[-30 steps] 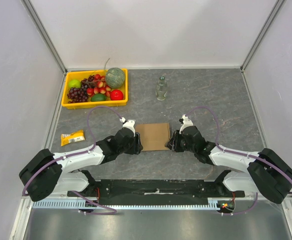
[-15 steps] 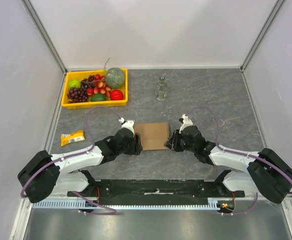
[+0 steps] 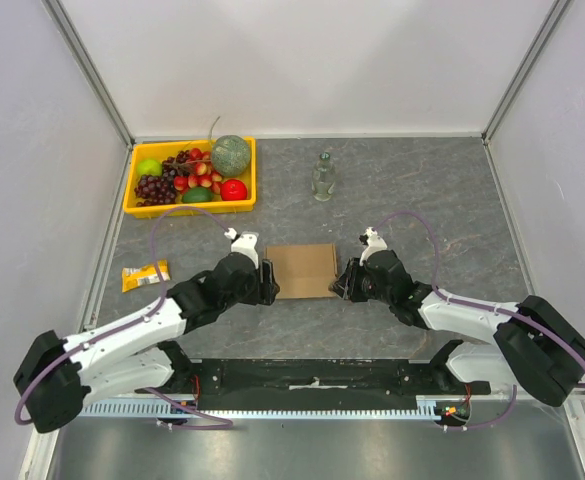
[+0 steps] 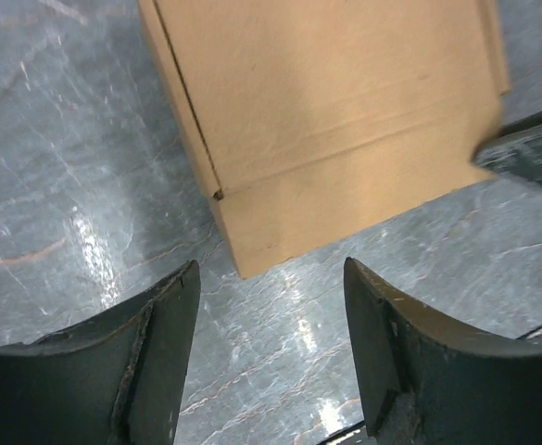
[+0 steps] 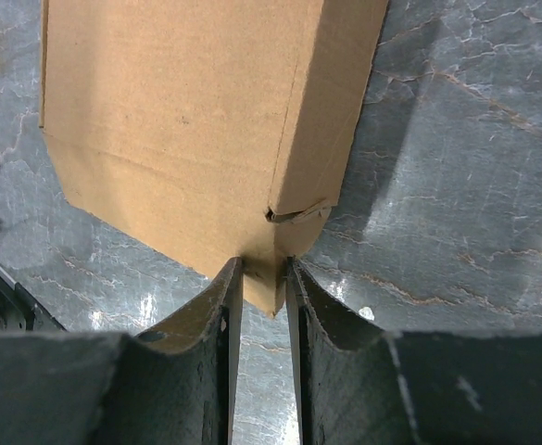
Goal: Fold the paper box
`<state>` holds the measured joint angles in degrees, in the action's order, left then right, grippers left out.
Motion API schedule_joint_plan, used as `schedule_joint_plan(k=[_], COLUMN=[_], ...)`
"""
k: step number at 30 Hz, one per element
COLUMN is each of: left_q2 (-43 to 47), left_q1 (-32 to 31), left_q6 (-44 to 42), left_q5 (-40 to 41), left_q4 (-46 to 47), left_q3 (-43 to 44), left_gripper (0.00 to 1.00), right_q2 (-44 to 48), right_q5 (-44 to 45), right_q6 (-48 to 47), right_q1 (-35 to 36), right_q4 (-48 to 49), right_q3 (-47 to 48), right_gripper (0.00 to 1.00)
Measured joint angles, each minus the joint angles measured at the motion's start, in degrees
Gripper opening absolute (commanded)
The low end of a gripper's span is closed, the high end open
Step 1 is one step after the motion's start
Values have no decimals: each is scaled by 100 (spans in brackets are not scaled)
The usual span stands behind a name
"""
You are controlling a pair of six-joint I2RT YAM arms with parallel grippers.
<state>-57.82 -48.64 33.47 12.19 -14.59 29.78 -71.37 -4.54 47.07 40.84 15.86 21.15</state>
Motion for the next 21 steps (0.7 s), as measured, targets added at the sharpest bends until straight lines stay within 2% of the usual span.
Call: schedule_joint_plan(k=[4, 8, 11, 16, 21], left_q2=[365, 267, -216, -1298, -2358], left_q1=[2, 94, 472, 1285, 1504], left_q6=[-192, -584, -916, -1292, -1611], left_q5=[142, 262, 72, -634, -1200], left_q4=[-177, -37, 306, 804, 922], left_q3=[433, 1029, 1456, 1856, 2599], left_gripper=[59, 49, 44, 42, 38], right_q2=[-15, -57, -83, -168, -293], right_q5=[-15, -20, -22, -22, -63], right_q6=[-9, -13, -15, -17, -20], right_q1=[-22, -33, -52, -57, -59], right_q4=[0, 0, 0, 35, 116], right_q3=[0, 4, 33, 107, 153], right_gripper=[31, 31, 31, 31, 31])
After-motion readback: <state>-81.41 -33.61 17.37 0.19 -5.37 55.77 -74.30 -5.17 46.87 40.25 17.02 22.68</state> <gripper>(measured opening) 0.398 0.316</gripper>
